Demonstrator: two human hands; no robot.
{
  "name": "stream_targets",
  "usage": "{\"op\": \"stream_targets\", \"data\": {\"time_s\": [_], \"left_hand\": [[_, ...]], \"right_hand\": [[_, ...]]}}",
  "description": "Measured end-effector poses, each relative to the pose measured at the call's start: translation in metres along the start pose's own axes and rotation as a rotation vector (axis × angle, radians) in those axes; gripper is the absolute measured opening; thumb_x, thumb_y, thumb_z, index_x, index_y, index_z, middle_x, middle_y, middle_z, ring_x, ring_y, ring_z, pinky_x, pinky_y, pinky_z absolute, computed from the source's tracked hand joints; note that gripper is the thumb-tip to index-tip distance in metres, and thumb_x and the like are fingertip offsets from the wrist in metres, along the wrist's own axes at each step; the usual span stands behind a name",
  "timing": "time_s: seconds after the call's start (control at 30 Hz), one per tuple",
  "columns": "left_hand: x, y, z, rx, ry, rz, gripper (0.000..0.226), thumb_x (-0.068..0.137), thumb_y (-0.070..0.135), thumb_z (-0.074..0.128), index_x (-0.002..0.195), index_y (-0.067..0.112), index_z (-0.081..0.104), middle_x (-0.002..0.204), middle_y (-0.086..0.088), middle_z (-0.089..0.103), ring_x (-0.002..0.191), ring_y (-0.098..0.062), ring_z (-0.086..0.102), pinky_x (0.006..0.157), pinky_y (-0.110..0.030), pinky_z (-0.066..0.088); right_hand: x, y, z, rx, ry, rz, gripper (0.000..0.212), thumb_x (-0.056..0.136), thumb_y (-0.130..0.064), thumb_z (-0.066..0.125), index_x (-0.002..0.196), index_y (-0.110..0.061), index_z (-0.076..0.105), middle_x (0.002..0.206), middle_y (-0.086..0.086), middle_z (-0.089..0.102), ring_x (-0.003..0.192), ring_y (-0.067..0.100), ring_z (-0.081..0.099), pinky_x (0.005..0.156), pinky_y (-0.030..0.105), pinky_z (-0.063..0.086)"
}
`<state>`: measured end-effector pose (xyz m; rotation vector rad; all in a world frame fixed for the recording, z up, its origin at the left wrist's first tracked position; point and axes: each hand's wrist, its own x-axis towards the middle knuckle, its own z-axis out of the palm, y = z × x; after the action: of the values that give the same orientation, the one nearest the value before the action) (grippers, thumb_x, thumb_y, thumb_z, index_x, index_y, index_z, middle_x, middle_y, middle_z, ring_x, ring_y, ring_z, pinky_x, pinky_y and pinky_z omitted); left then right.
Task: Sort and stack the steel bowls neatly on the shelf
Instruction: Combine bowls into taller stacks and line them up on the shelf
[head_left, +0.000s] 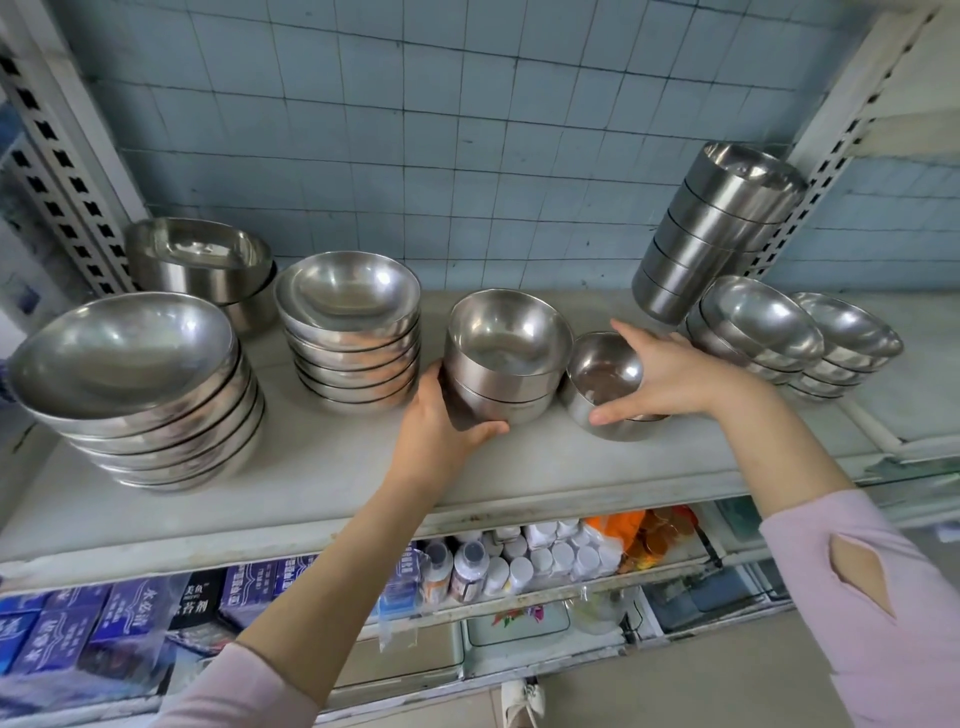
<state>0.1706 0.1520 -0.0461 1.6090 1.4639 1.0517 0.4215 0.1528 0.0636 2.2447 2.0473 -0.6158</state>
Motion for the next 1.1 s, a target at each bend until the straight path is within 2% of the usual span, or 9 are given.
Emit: {"op": "stream_targets", "data": {"time_s": [0.27,0.4,0.53,0.63,0.73,0.97,1.1], "left_hand": [[0.003,-0.003,0.000,-0.030,-0.017,0.004,0.101,0.062,0.028,0.090,0.143,0.008,0.033,0.142,-0.008,0.048,0.130,-0.020,0.044,0.092,-0.013,0.027],[0.003,-0.003,-0.001,-0.050,-0.022,-0.007,0.102,0.060,0.028,0.091,0.143,0.009,0.034,0.142,-0.007,0.048,0.130,-0.019,0.044,0.093,-0.014,0.029],[0.003,-0.001,-0.001,-0.054,-0.007,-0.024,0.099,0.058,0.030,0.092,0.139,0.011,0.038,0.138,-0.005,0.052,0.126,-0.018,0.048,0.090,-0.015,0.030],[0.003,-0.001,-0.001,-0.046,0.005,-0.037,0.097,0.056,0.032,0.093,0.135,0.012,0.041,0.133,-0.005,0.056,0.123,-0.020,0.051,0.089,-0.018,0.034],[0.004,-0.001,0.000,-0.039,0.016,-0.039,0.097,0.054,0.035,0.093,0.133,0.013,0.042,0.130,-0.004,0.058,0.121,-0.021,0.053,0.089,-0.020,0.036],[0.006,-0.002,0.002,0.009,0.032,-0.043,0.098,0.051,0.038,0.094,0.131,0.015,0.042,0.128,-0.004,0.060,0.120,-0.021,0.054,0.087,-0.021,0.038],[0.006,-0.002,0.003,0.040,0.029,-0.059,0.100,0.051,0.039,0.094,0.132,0.015,0.041,0.129,-0.004,0.059,0.121,-0.020,0.053,0.089,-0.022,0.039]], "right_hand": [[-0.023,-0.006,-0.038,0.015,0.128,-0.031,0.132,0.052,-0.068,0.084,0.158,-0.033,0.015,0.165,0.000,0.024,0.151,0.025,0.019,0.120,0.046,0.027],[-0.031,-0.020,-0.071,0.046,0.192,-0.078,0.127,0.052,-0.069,0.084,0.156,-0.034,0.022,0.161,-0.004,0.032,0.145,0.018,0.034,0.114,0.035,0.032],[-0.020,-0.056,-0.076,0.065,0.189,-0.208,0.126,0.052,-0.071,0.079,0.157,-0.032,0.022,0.162,-0.009,0.030,0.146,0.014,0.031,0.118,0.032,0.028],[-0.003,-0.086,-0.065,0.036,0.111,-0.255,0.128,0.055,-0.072,0.081,0.158,-0.033,0.017,0.164,-0.012,0.024,0.150,0.012,0.024,0.121,0.032,0.024],[0.011,-0.103,-0.053,-0.014,0.055,-0.261,0.137,0.045,-0.080,0.076,0.158,-0.035,0.013,0.164,-0.009,0.024,0.151,0.016,0.022,0.120,0.036,0.026],[0.009,-0.107,-0.052,-0.093,0.003,-0.289,0.123,0.062,-0.067,0.080,0.158,-0.041,0.008,0.163,-0.001,0.025,0.151,0.018,0.014,0.120,0.036,0.022],[0.008,-0.107,-0.053,-0.127,-0.056,-0.292,0.123,0.064,-0.067,0.080,0.157,-0.043,0.003,0.163,0.004,0.019,0.151,0.017,0.010,0.121,0.038,0.020]]}}
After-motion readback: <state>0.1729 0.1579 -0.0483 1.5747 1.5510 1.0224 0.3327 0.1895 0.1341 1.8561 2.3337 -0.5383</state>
